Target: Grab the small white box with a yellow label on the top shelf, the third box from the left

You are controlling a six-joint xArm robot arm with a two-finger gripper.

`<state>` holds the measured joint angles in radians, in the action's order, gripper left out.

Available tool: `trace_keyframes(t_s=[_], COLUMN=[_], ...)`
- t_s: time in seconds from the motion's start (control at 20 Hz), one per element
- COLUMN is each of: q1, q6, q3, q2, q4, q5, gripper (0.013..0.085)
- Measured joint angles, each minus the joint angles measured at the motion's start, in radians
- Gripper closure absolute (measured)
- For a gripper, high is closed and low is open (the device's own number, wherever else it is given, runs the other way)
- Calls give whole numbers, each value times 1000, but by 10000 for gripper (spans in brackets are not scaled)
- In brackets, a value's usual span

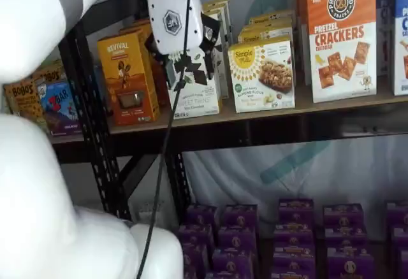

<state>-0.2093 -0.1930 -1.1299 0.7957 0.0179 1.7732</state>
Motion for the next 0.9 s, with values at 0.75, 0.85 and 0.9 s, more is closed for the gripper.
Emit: trace_keyframes(t_s=[0.75,0.85,0.9], q1=[-138,-152,-159], q6=[-133,-147,-153], q3=[-95,-101,-103], q2=[-180,-195,-200], q4=[30,43,51], q5=[-131,-149,-158], gripper=[130,130,130])
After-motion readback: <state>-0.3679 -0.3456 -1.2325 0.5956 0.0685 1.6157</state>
